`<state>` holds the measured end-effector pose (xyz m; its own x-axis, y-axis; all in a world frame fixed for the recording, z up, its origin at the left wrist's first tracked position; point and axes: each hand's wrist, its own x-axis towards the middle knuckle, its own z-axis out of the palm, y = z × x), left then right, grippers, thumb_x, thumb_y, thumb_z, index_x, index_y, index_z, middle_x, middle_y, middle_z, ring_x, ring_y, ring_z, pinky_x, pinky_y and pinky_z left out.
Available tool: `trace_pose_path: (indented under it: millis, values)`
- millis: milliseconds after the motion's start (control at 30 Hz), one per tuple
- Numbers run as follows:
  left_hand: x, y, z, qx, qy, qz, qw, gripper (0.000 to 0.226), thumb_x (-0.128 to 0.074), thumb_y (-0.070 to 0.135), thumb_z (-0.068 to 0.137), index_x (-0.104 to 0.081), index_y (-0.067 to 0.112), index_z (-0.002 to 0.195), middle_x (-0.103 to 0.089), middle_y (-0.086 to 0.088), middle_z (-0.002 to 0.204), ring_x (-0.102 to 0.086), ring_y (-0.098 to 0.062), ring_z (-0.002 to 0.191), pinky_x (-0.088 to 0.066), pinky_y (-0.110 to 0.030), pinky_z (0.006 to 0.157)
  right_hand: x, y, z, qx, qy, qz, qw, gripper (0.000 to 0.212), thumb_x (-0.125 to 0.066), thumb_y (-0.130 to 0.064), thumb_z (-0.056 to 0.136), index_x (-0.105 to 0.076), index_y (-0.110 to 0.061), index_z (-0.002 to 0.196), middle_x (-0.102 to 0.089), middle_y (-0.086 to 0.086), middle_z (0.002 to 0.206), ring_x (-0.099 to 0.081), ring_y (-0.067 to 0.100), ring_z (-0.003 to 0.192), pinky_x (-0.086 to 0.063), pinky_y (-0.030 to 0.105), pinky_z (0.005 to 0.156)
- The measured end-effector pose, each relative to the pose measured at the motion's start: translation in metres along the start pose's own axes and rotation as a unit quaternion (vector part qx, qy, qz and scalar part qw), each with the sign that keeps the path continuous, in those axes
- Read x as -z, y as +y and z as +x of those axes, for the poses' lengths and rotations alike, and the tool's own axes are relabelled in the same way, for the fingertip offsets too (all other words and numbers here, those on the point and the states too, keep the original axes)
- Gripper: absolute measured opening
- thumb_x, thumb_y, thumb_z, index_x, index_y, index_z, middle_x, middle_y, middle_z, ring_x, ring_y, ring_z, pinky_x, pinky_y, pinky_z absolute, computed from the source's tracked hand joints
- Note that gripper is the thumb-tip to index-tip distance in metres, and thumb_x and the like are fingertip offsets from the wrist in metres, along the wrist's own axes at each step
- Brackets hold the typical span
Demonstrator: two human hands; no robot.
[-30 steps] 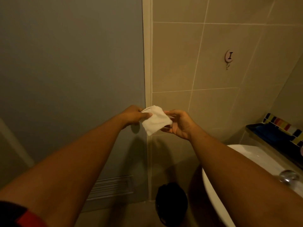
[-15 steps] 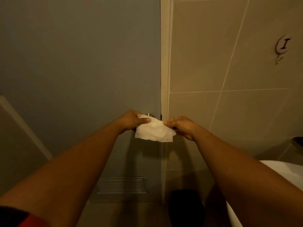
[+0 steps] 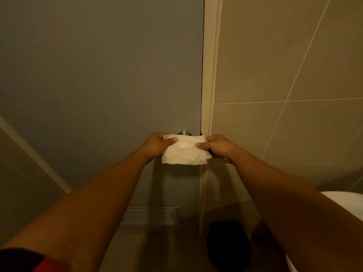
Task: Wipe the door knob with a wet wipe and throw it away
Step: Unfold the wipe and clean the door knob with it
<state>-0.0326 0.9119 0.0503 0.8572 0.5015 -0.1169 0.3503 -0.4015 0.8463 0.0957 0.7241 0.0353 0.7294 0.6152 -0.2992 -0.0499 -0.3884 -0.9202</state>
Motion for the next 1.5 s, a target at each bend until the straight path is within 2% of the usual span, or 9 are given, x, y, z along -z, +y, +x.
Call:
trace_pose_path:
  millis: [167, 333, 500, 633, 800, 1000, 1233, 1333, 1500]
  values:
    - [-0.005, -0.005, 0.023, 0.017, 0.056, -0.001, 0.998, 0.037, -0.068, 0.032, 0.088, -0.068, 0.001, 0.107, -0.069, -0.016, 0.102, -0.066, -0.032, 0.096, -0.050, -0.033, 0.075, -0.019, -0.002, 0.017, -0.008, 0.124, -0.010, 0.992, 0.036, -0.072, -0.026, 0.084, -0.065, 0.000, 0.108, -0.067, 0.016, 0.107, -0.066, 0.034, 0.097, -0.059, 0.043, 0.081]
    - [-0.018, -0.018, 0.036, 0.022, 0.082, 0.002, 0.996, 0.015, -0.065, 0.015, 0.087, -0.069, 0.007, 0.098, -0.066, -0.011, 0.095, -0.063, -0.026, 0.085, -0.051, -0.029, 0.070, -0.041, 0.007, 0.029, 0.024, 0.245, -0.107, 0.963, 0.017, -0.073, -0.020, 0.081, -0.061, -0.013, 0.071, -0.064, 0.011, 0.092, -0.062, 0.026, 0.084, -0.051, 0.033, 0.077]
    - [-0.026, -0.033, 0.039, -0.034, 0.125, -0.029, 0.991, 0.015, -0.071, 0.014, 0.079, -0.058, 0.014, 0.085, -0.060, -0.003, 0.080, -0.056, -0.018, 0.073, -0.046, -0.025, 0.063, -0.066, 0.013, 0.025, 0.084, 0.347, -0.210, 0.910, 0.027, -0.061, -0.010, 0.088, -0.059, -0.021, 0.113, -0.047, 0.004, 0.117, -0.058, 0.023, 0.091, -0.051, 0.032, 0.082]
    - [-0.022, -0.041, 0.039, -0.112, 0.149, 0.055, 0.981, 0.026, -0.074, 0.020, 0.074, -0.048, 0.017, 0.079, -0.053, -0.003, 0.083, -0.048, -0.016, 0.067, -0.042, -0.027, 0.061, -0.081, 0.013, 0.018, 0.189, 0.336, -0.160, 0.909, 0.021, -0.053, -0.001, 0.089, -0.064, -0.013, 0.102, -0.047, -0.001, 0.104, -0.054, 0.016, 0.095, -0.053, 0.026, 0.084]
    - [-0.006, -0.041, 0.038, -0.203, 0.140, 0.132, 0.960, 0.006, -0.058, 0.009, 0.082, -0.054, 0.014, 0.081, -0.052, -0.003, 0.092, -0.050, -0.015, 0.070, -0.043, -0.023, 0.062, -0.097, 0.017, 0.016, 0.206, 0.328, -0.144, 0.911, 0.022, -0.051, -0.007, 0.091, -0.068, -0.007, 0.105, -0.057, 0.004, 0.102, -0.058, 0.018, 0.094, -0.049, 0.021, 0.082]
    - [0.036, -0.025, 0.047, -0.394, 0.199, 0.363, 0.820, 0.013, -0.057, 0.018, 0.082, -0.066, 0.012, 0.091, -0.059, -0.007, 0.097, -0.056, -0.025, 0.092, -0.041, -0.033, 0.081, -0.106, 0.024, 0.021, 0.181, 0.294, -0.180, 0.921, 0.050, -0.064, -0.043, 0.086, -0.052, -0.019, 0.128, -0.047, 0.003, 0.125, -0.047, 0.011, 0.101, -0.047, 0.025, 0.083]
    - [0.080, 0.026, 0.080, -0.556, 0.176, 0.530, 0.615, 0.053, -0.050, 0.034, 0.084, -0.054, 0.013, 0.132, -0.043, -0.021, 0.148, -0.030, -0.036, 0.140, -0.016, -0.051, 0.118, -0.127, 0.028, 0.034, 0.147, 0.261, -0.207, 0.931, 0.041, -0.053, -0.033, 0.093, -0.045, -0.027, 0.133, -0.040, -0.001, 0.128, -0.052, 0.014, 0.100, -0.048, 0.028, 0.084]
    - [0.093, 0.031, 0.090, -0.581, 0.175, 0.563, 0.562, 0.063, -0.043, 0.036, 0.089, -0.035, 0.017, 0.149, -0.030, -0.020, 0.156, -0.017, -0.033, 0.147, -0.001, -0.046, 0.121, -0.129, 0.028, 0.040, 0.157, 0.268, -0.234, 0.921, 0.042, -0.049, -0.023, 0.093, -0.048, -0.026, 0.135, -0.040, 0.012, 0.130, -0.053, 0.032, 0.107, -0.041, 0.028, 0.078]
    - [0.099, 0.027, 0.101, -0.605, 0.194, 0.582, 0.508, 0.062, -0.036, 0.036, 0.094, -0.028, 0.019, 0.153, -0.028, -0.018, 0.158, -0.017, -0.032, 0.147, -0.002, -0.047, 0.120, -0.134, 0.025, 0.045, 0.127, 0.305, -0.072, 0.941, 0.044, -0.066, -0.034, 0.087, -0.051, -0.026, 0.127, -0.054, -0.002, 0.115, -0.055, 0.014, 0.099, -0.050, 0.024, 0.078]
